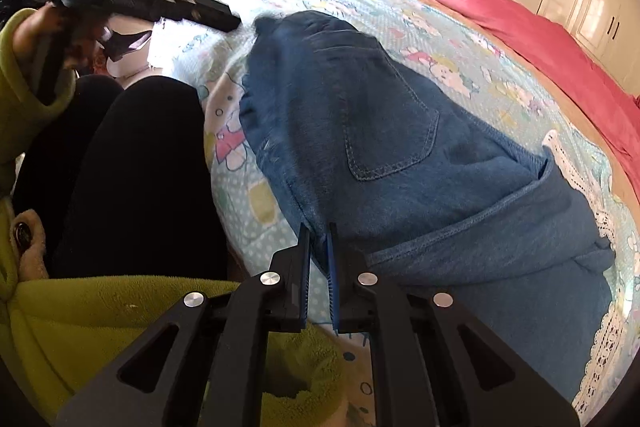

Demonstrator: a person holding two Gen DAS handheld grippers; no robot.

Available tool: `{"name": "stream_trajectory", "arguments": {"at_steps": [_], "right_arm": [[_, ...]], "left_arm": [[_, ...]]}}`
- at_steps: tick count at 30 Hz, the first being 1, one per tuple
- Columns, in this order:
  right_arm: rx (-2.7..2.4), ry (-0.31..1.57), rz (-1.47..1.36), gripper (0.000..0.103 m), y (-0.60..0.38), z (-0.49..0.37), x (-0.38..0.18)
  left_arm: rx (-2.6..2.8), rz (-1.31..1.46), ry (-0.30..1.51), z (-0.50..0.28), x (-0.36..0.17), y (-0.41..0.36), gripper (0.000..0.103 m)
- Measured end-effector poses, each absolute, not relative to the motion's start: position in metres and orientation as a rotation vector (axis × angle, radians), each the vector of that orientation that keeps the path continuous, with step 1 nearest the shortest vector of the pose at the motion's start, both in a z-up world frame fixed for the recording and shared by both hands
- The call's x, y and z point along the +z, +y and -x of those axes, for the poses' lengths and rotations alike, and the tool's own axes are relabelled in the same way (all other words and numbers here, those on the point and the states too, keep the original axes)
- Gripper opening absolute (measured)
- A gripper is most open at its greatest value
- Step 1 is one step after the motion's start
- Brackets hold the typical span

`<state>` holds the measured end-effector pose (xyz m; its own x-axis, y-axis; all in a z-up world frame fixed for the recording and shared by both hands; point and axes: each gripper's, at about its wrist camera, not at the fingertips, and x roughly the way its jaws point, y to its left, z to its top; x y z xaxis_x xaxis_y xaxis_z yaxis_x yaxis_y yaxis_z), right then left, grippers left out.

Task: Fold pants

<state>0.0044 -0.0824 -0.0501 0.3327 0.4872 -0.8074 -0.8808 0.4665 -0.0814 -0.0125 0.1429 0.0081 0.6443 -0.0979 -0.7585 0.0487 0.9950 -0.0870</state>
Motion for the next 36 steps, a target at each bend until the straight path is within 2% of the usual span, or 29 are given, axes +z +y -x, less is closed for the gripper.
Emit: {"name": "stream_trajectory", "arguments": {"at_steps": [5,10,12,15,20,25,27,30,31,33,36], "right_arm": [[0.994,0.811,0.546,0.014,-0.088,0.0,-0.042],[1.038,0.799,0.375,0.014,-0.101,-0.005,-0.013],[1.026,0.779,0.341,0.018,-0.102,-0.008,-0.008],[0.949,0.81,0.365,0.019,-0.094,-0.02,-0.019],[0.866,0.973,0.375,0.02,-0.083,-0.039,-0.062],[0.886,0.969,0.34,0.021,-0.09,-0.04,-0.052],[0.88,0.94,0.324,0.032,-0.097,-0.039,-0.043],[0.85,0.904,0.274,0.037,-0.111,-0.043,-0.026],[0.836,0.889,0.264,0.039,-0.116,-0.044,-0.02],[0.787,0.851,0.255,0.052,-0.127,-0.05,-0.007],[0.725,0.808,0.224,0.062,-0.147,-0.064,0.008]], "left_arm": [[-0.127,0.096,0.829,0.005,0.023,0.127,0.048],[-0.205,0.021,0.87,-0.018,0.011,0.081,0.047],[-0.2,-0.024,0.893,-0.024,-0.001,0.07,0.047],[-0.16,-0.064,0.945,-0.026,-0.025,0.066,0.047],[-0.168,-0.088,0.948,-0.022,-0.036,0.063,0.047],[-0.155,-0.098,0.934,-0.021,-0.037,0.061,0.047],[-0.149,-0.082,0.924,-0.019,-0.032,0.064,0.047],[-0.147,-0.039,0.892,-0.015,-0.019,0.069,0.048],[-0.14,-0.025,0.871,-0.011,-0.012,0.072,0.052],[-0.113,-0.023,0.834,-0.006,0.001,0.075,0.062],[-0.093,-0.008,0.783,0.002,0.02,0.079,0.064]]}}
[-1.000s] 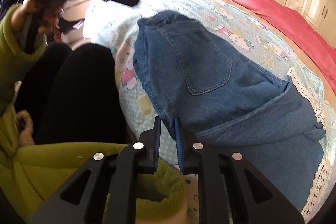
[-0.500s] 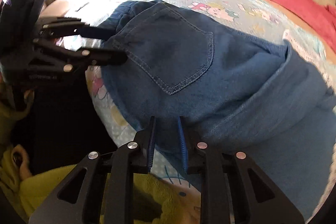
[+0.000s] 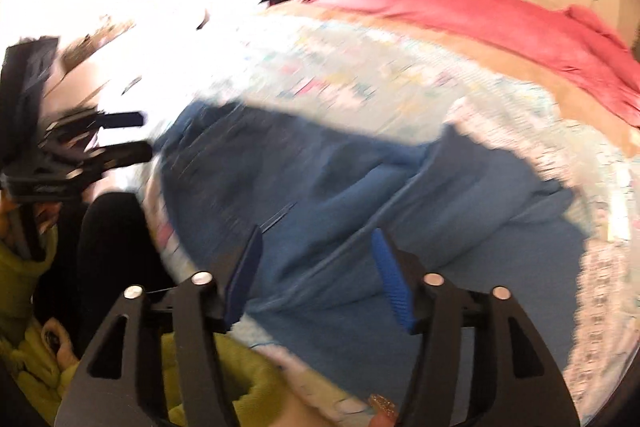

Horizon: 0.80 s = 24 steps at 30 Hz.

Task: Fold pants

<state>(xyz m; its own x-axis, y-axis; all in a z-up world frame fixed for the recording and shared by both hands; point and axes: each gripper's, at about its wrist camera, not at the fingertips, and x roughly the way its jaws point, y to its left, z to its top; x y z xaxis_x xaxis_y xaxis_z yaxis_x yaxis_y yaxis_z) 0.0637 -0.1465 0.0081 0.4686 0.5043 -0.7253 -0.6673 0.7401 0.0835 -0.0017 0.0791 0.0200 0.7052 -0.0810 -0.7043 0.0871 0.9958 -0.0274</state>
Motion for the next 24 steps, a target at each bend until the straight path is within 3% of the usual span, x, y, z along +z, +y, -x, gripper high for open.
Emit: {"name": "stream_trajectory", "arguments": {"at_steps": [5,11,14,24], "right_arm": [[0.588,0.774,0.165,0.075,-0.174,-0.098,0.025],[0.48,0.751,0.116,0.076,-0.198,-0.144,0.043],[0.457,0.745,0.097,0.089,-0.202,-0.163,0.051],[0.397,0.877,0.162,0.089,-0.173,-0.244,0.033]], "left_arm": [[-0.124,0.013,0.756,0.003,0.036,0.073,0.073],[-0.216,0.033,0.797,-0.02,0.032,0.044,0.078],[-0.262,0.023,0.821,-0.027,0.028,0.024,0.08],[-0.432,0.093,0.94,-0.068,-0.009,-0.036,0.077]]}}
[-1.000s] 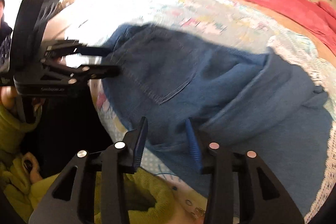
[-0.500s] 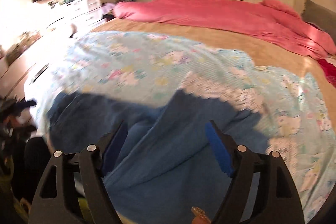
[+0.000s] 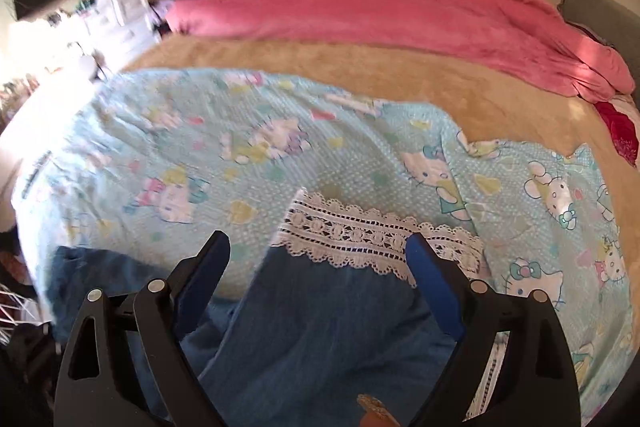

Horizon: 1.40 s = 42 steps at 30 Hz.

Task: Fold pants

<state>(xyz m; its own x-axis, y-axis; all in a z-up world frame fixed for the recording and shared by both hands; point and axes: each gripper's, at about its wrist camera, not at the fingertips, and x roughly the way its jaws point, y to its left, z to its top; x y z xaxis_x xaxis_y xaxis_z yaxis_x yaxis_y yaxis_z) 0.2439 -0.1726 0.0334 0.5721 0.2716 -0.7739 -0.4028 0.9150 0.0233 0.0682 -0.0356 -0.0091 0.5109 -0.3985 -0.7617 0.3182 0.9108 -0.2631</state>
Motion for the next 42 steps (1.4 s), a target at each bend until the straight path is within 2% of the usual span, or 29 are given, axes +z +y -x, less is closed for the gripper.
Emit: {"name": "stream_trajectory", "arguments": {"at_steps": [8,10,11,12,13,14,15,16,17,18,19,24,29,30,34,42], "right_arm": [[0.374,0.99,0.267,0.089,-0.12,-0.293,-0.019],[0.344,1.01,0.268,0.089,-0.116,-0.305,-0.03],[0.32,1.018,0.268,0.089,-0.115,-0.312,-0.037],[0.308,1.022,0.268,0.084,-0.114,-0.318,-0.042],[0.294,1.023,0.269,0.078,-0.115,-0.322,-0.047],[0.28,1.025,0.267,0.059,-0.116,-0.325,-0.049],[0.27,1.03,0.252,0.045,-0.119,-0.328,-0.052],[0.282,1.037,0.218,0.042,-0.124,-0.329,-0.053],[0.289,1.035,0.177,0.032,-0.131,-0.328,-0.05],[0.29,1.024,0.154,0.017,-0.137,-0.325,-0.046],[0.297,1.008,0.137,0.012,-0.144,-0.322,-0.04],[0.26,0.899,0.035,0.01,-0.201,-0.287,0.003],[0.214,0.836,-0.079,0.01,-0.268,-0.245,0.034],[0.206,0.827,-0.096,0.01,-0.277,-0.237,0.038],[0.192,0.811,-0.151,0.01,-0.316,-0.201,0.048],[0.158,0.842,-0.226,0.01,-0.376,-0.126,0.038]], "left_arm": [[-0.476,0.085,0.993,-0.088,-0.033,-0.06,0.048],[-0.475,0.07,1.006,-0.092,-0.039,-0.062,0.026],[-0.476,0.061,1.013,-0.093,-0.042,-0.063,0.022],[-0.487,0.058,1.02,-0.094,-0.046,-0.065,0.015],[-0.499,0.059,1.025,-0.094,-0.048,-0.065,0.014],[-0.507,0.059,1.026,-0.093,-0.049,-0.066,0.014],[-0.512,0.058,1.025,-0.093,-0.051,-0.066,0.014],[-0.516,0.057,1.023,-0.092,-0.053,-0.066,0.014],[-0.521,0.06,1.021,-0.092,-0.054,-0.066,0.014],[-0.527,0.064,1.018,-0.091,-0.054,-0.065,0.014],[-0.535,0.069,1.014,-0.09,-0.053,-0.064,0.014],[-0.548,0.078,1.002,-0.08,-0.05,-0.056,0.02],[-0.513,0.062,0.979,-0.073,-0.047,-0.047,0.02],[-0.505,0.051,0.974,-0.072,-0.047,-0.047,0.019],[-0.487,0.004,0.948,-0.073,-0.048,-0.049,0.001],[-0.499,-0.086,0.901,-0.057,-0.033,-0.054,0.0]]}}
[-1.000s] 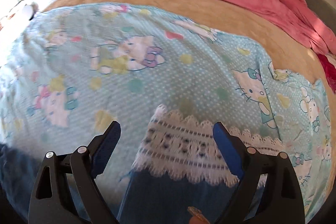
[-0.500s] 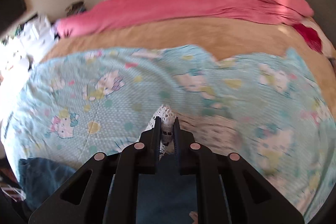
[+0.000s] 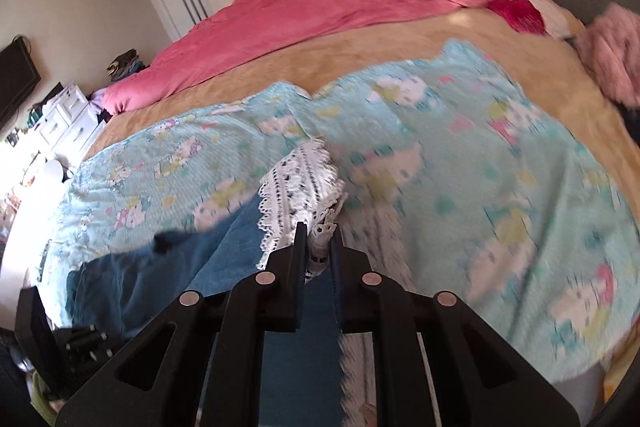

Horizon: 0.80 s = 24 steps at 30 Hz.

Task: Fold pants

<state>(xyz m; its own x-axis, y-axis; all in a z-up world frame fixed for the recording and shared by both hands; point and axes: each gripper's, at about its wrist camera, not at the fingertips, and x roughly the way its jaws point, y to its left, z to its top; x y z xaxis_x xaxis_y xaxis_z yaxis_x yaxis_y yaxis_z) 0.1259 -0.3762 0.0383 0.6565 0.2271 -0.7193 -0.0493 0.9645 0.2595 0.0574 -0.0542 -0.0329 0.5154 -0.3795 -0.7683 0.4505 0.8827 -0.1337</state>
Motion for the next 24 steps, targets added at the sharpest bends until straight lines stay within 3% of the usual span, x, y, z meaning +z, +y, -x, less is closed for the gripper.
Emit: {"name": "stream_trajectory", "arguments": {"at_steps": [9,22,24], "right_arm": [[0.127,0.933,-0.293,0.01,-0.403,-0.06,-0.008],[0.082,0.96,-0.199,0.01,-0.413,-0.038,-0.039],[0.065,0.962,-0.185,0.014,-0.414,-0.036,-0.046]], "left_arm": [[-0.537,-0.123,0.896,-0.042,-0.028,-0.058,0.0],[-0.571,-0.193,0.961,-0.032,-0.047,-0.078,0.002],[-0.574,-0.196,0.977,-0.032,-0.051,-0.078,0.003]]}}
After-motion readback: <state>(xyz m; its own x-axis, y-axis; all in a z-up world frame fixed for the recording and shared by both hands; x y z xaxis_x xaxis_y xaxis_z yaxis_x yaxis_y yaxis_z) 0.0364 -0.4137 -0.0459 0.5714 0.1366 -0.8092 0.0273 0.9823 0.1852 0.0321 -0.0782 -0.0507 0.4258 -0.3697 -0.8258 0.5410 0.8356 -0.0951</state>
